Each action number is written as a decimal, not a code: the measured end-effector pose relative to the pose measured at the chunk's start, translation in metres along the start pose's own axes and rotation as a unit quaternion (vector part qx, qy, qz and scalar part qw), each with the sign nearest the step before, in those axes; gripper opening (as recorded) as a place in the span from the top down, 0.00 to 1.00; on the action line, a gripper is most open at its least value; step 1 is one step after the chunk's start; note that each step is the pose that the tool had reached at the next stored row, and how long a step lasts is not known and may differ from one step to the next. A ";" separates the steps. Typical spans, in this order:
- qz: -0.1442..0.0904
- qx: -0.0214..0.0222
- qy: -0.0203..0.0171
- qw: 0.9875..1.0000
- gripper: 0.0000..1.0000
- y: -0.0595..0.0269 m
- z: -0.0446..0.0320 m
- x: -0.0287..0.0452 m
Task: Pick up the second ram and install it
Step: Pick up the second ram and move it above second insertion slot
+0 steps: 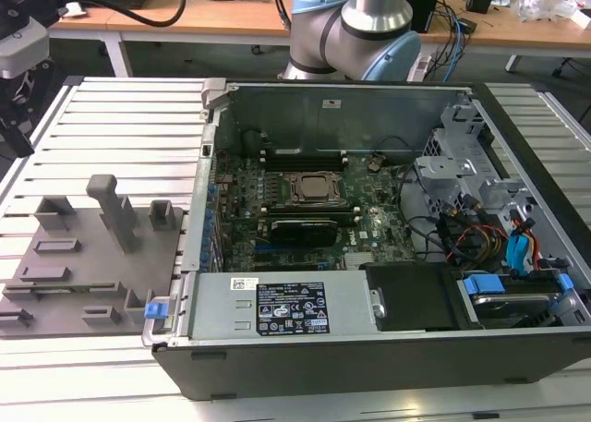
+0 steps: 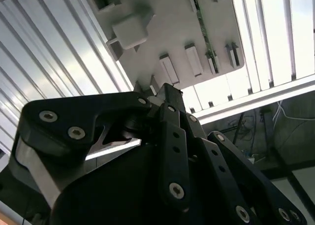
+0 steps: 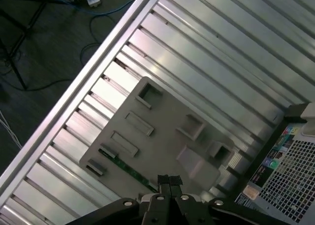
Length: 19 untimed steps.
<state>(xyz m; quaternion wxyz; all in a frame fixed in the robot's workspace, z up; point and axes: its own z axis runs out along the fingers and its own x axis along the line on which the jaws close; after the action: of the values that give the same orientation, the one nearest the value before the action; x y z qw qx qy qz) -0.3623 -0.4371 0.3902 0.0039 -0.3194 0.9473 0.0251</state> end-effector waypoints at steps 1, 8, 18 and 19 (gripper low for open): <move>-0.006 0.000 0.000 1.000 0.89 0.0000 0.0000 0.0000; -0.061 -0.001 0.003 0.998 0.89 0.0000 0.0000 0.0000; -0.137 -0.003 0.006 0.991 0.89 0.0000 0.0000 0.0000; -0.144 -0.003 0.006 0.990 0.89 0.0000 0.0000 0.0000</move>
<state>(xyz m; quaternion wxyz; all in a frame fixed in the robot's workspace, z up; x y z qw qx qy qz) -0.3623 -0.4371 0.3902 0.0002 -0.4524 0.8915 0.0254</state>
